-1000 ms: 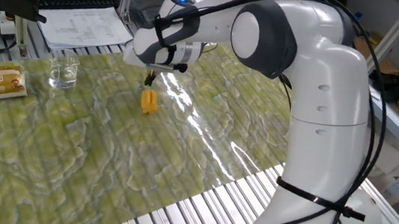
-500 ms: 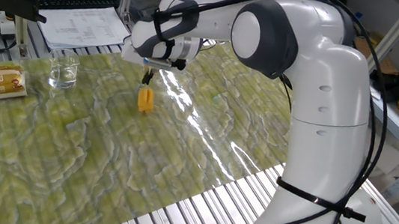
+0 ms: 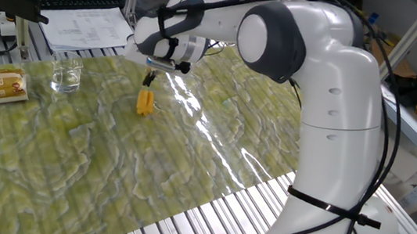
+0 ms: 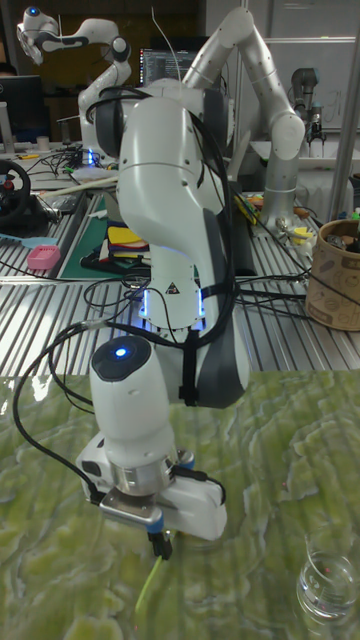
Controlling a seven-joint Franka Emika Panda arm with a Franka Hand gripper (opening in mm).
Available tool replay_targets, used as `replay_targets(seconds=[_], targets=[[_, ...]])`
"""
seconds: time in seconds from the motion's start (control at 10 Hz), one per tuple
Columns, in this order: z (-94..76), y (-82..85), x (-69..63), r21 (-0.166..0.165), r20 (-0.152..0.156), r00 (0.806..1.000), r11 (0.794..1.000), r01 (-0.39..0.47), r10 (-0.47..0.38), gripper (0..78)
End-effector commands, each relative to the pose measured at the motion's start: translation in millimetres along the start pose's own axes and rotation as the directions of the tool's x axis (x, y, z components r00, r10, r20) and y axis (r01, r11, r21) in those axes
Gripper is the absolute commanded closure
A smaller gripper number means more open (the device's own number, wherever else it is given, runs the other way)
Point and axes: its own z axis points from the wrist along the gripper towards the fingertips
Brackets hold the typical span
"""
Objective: Scrub the table with a brush
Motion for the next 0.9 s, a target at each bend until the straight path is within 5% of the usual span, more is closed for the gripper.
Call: replay_targets(seconds=[0.1, 0.5, 0.9], targets=[[9.7, 1.3, -7.0, 0.041, 0.025, 0.999, 0.998, 0.036, -0.038, 76.4], [12.6, -1.6, -7.7, 0.111, 0.038, 0.994, 0.989, 0.099, -0.104, 76.4], [13.0, -4.8, -8.6, 0.111, 0.028, 0.991, 0.985, 0.129, -0.132, 76.4]])
